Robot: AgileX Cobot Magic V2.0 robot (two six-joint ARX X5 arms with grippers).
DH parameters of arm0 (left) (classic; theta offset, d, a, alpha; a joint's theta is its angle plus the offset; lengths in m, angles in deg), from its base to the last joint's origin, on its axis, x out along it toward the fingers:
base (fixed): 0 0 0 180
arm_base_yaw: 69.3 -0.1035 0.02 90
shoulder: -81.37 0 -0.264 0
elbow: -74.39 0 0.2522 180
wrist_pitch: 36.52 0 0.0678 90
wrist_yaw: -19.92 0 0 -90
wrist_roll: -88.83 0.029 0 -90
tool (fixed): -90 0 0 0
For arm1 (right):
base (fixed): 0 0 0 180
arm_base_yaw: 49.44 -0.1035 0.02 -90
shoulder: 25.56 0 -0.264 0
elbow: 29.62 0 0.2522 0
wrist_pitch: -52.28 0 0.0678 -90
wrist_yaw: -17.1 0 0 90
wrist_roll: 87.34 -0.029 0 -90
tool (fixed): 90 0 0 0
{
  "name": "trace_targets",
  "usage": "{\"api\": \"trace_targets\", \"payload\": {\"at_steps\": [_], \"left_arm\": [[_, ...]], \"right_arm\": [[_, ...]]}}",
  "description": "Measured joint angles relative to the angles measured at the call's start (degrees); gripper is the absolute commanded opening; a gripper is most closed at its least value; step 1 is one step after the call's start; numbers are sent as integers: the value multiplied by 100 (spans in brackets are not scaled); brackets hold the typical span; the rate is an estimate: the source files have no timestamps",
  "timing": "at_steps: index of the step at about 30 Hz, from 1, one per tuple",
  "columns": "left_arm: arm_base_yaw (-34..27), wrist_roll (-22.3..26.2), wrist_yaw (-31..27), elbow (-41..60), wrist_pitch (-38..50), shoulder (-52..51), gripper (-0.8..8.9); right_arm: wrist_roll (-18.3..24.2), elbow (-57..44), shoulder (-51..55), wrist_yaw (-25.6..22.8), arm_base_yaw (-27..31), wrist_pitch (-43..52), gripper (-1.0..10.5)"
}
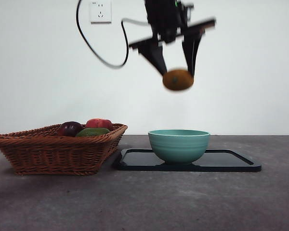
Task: Pick up the wifruite, put it on the bowl, pick up the plate, put it on desk
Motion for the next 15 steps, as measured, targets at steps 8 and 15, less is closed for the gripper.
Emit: {"api": "trace_targets", "payload": {"at_steps": [8, 15], "left_arm": [[26, 0, 0, -79, -4, -114, 205], [120, 46, 7, 85, -15, -763, 205]], "right_arm": [[0, 0, 0, 0, 0, 7, 553], [-2, 0, 0, 0, 0, 7, 553]]}}
